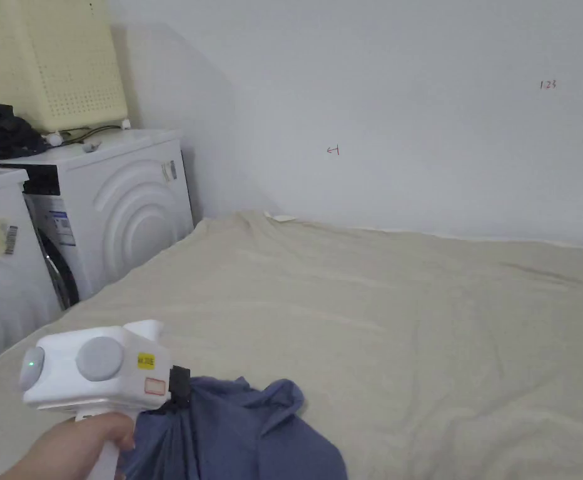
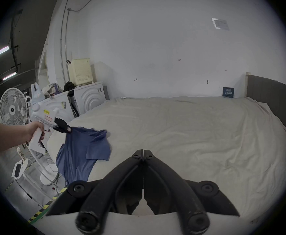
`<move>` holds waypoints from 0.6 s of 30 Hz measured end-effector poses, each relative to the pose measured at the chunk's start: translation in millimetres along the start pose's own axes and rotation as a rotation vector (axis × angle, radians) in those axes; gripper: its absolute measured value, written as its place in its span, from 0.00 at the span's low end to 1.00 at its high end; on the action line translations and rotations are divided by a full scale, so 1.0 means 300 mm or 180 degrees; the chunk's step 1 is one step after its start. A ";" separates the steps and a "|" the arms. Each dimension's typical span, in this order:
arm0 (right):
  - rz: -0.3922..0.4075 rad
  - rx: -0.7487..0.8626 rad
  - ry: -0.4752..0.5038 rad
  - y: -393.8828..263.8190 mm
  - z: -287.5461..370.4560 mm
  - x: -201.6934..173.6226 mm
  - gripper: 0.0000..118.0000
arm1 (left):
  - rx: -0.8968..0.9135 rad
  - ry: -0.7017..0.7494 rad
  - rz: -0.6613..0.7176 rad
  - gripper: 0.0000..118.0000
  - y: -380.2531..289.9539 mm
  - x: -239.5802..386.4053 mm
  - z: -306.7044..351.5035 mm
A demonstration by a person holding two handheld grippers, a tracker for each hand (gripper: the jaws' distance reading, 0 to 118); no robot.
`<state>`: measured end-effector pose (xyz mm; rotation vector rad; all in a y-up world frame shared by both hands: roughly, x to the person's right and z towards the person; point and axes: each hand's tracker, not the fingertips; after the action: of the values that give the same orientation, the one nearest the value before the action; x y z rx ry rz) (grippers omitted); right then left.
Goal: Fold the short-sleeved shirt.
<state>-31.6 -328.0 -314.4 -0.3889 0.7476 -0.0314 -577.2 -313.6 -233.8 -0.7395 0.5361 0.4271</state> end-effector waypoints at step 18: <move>-0.0322 0.0441 -0.0264 0.061 0.156 0.164 0.00 | 0.1405 -0.1836 -0.1262 0.02 0.411 0.917 0.735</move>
<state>33.8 -303.5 -321.9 -0.2937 0.6395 -0.1605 -360.9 -23.2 -324.9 -0.2584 -0.0695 0.1262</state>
